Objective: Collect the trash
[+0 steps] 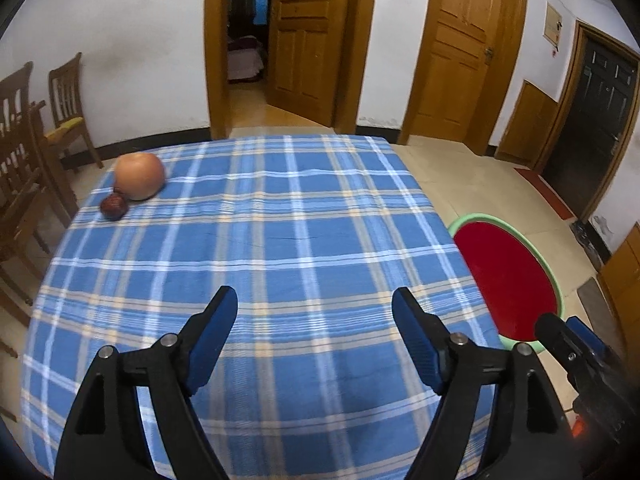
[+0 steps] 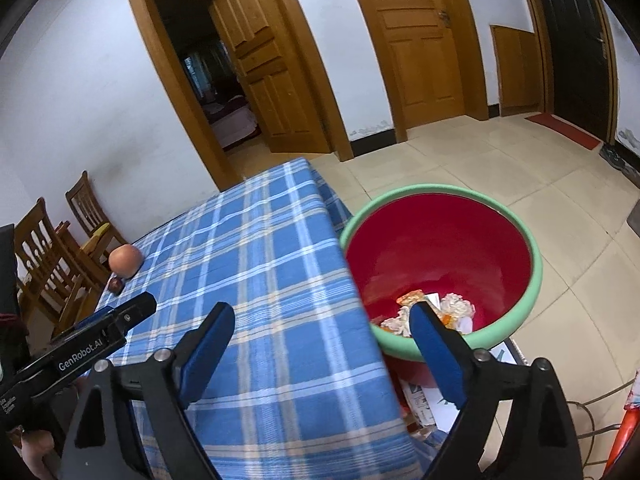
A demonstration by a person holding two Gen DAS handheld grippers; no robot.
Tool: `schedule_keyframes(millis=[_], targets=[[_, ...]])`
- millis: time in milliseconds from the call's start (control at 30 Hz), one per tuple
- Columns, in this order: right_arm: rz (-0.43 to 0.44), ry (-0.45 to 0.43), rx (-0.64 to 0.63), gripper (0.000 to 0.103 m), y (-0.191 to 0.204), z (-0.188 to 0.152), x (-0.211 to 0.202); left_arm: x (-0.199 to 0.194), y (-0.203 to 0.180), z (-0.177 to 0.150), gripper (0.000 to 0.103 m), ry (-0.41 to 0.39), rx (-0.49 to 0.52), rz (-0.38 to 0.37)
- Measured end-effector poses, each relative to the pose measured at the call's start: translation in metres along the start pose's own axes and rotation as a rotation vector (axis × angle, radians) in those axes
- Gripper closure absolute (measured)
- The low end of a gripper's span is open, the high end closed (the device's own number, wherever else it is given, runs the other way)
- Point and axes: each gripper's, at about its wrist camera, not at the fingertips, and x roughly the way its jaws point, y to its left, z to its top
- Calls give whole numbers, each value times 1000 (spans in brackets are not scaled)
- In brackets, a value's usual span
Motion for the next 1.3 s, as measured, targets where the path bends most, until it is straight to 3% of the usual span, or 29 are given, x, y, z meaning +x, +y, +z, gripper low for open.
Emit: schedule_keyframes(millis=[467, 1300], targets=[[34, -7, -58, 12, 31, -10, -11, -28, 29, -8, 23, -42, -37, 62], [35, -9, -69, 12, 35, -13, -12, -37, 31, -11, 23, -64, -32, 61]])
